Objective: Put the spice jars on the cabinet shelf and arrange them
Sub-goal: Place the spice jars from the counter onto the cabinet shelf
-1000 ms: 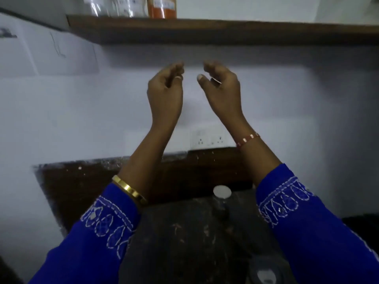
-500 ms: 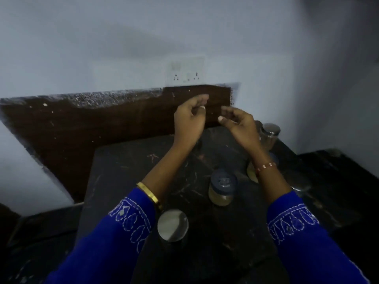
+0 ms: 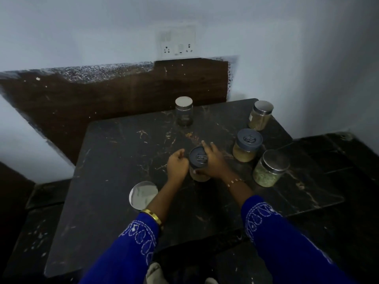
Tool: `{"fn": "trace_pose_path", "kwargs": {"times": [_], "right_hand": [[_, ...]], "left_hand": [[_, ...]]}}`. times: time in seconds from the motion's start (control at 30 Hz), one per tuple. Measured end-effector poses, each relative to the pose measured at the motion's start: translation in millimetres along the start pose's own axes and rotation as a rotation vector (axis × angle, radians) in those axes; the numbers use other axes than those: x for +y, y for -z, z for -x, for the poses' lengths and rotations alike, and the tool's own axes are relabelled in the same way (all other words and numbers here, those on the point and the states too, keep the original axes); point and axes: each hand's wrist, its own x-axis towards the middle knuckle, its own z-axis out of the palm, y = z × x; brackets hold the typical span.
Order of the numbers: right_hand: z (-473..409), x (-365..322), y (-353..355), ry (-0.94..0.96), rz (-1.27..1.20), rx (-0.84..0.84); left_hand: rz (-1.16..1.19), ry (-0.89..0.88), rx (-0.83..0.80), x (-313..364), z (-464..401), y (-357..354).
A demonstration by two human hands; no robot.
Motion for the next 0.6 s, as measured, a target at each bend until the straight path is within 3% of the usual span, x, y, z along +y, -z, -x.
{"fn": "trace_pose_path", "kwargs": {"times": [0.13, 0.27, 0.47, 0.6], "right_hand": [[0, 7, -4, 0.044, -0.011, 0.039], [3, 5, 3, 0.019, -0.081, 0.075], [9, -30, 49, 0.028, -0.337, 0.234], [14, -66, 89, 0.063, -0.460, 0.344]], "left_hand": [[-0.095, 0.089, -0.060, -11, 0, 2], [-0.145, 0.036, -0.067, -15, 6, 5], [-0.106, -0.208, -0.126, 6, 20, 9], [-0.164, -0.526, -0.072, 29, 17, 10]]}}
